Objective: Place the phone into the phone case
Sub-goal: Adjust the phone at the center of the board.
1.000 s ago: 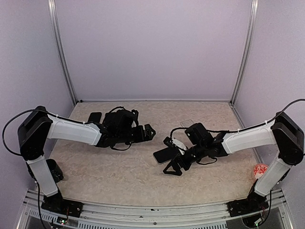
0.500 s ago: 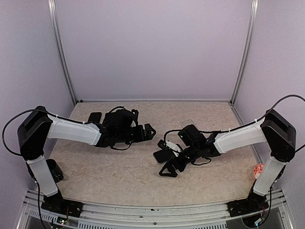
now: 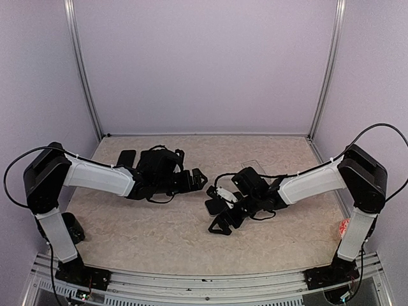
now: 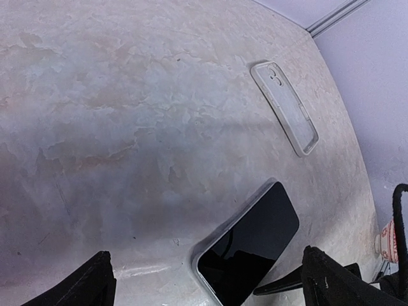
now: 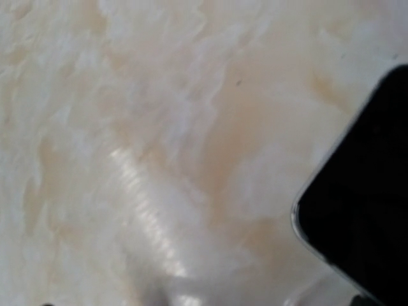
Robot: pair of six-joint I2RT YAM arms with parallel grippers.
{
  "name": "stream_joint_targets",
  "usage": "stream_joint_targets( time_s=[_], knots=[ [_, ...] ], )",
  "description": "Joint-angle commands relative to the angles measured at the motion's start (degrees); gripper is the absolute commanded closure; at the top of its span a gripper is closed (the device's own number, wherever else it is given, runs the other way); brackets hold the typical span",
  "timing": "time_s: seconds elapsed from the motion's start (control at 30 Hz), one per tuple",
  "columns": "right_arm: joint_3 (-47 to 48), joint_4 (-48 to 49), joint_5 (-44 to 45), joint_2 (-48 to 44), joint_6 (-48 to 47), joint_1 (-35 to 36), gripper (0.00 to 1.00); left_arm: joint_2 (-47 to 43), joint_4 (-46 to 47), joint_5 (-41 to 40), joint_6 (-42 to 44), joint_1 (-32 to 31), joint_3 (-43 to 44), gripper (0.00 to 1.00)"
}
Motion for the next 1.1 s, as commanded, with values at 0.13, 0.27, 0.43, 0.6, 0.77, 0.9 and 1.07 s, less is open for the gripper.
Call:
stream_joint_targets(
  time_s=[0.13,0.27,0.43,0.6,0.77,0.9,1.07],
  knots=[
    [4.0,2.7,5.8,3.5,-0.6,0.5,0.0,-3.2,3.2,-0.7,-0.9,0.4,-2.5,0.01],
    [6.2,2.7,9.0,5.2,-2.5,0.5,0.0,-4.0,3.5,-0.7,-1.1,0.4,-3.4,0.01],
    [8.5,3.3,10.9,7.3,-5.3,0.0,0.0,-4.8,4.6,-0.8,-1.7,0.4,-5.1,0.01],
    [10.2,5.1,9.6,9.1,-6.8,-1.8,0.0,-5.8,5.3,-0.9,-2.0,0.4,-6.4,0.01],
    [9.2,6.6,5.0,6.8,-10.5,-3.6,0.0,-6.7,5.5,-1.2,-2.0,0.4,-6.8,0.01],
    [7.2,5.9,4.6,2.4,-14.2,-4.7,0.0,-7.1,5.9,-0.9,-1.6,0.3,-6.9,0.01],
    [3.3,5.9,6.2,-2.2,-18.3,-7.3,0.0,-6.4,6.9,0.0,-1.5,0.3,-6.7,0.01]
  ],
)
